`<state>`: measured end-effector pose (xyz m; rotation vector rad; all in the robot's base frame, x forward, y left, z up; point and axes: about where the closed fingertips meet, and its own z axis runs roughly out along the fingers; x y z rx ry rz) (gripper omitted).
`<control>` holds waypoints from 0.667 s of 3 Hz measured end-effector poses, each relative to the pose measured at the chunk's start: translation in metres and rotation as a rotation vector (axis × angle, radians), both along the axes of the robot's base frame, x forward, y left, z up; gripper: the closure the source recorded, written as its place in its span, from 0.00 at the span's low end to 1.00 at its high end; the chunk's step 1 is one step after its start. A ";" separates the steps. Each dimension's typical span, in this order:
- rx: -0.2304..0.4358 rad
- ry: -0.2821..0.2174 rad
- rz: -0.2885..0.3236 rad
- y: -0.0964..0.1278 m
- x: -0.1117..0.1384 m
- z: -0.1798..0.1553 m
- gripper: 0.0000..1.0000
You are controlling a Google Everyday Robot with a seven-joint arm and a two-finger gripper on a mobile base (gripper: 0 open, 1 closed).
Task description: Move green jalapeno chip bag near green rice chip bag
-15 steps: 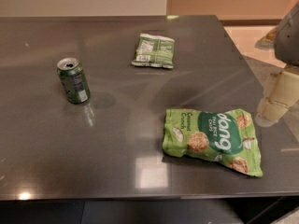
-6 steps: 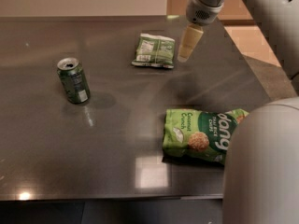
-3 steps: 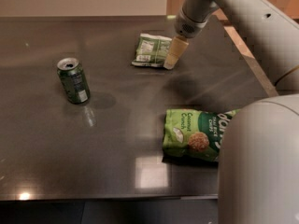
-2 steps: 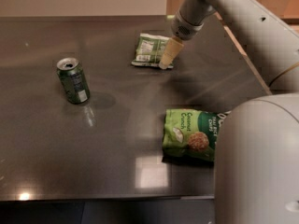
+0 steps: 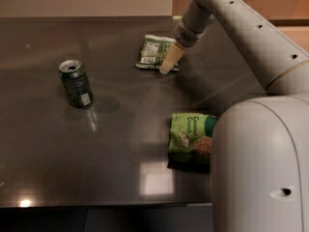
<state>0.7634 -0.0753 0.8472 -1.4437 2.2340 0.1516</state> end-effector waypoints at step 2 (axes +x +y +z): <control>-0.010 0.047 -0.002 0.005 -0.004 -0.011 0.41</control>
Offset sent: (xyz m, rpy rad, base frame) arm -0.0092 0.0053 -0.0046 -0.0113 0.0548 0.0013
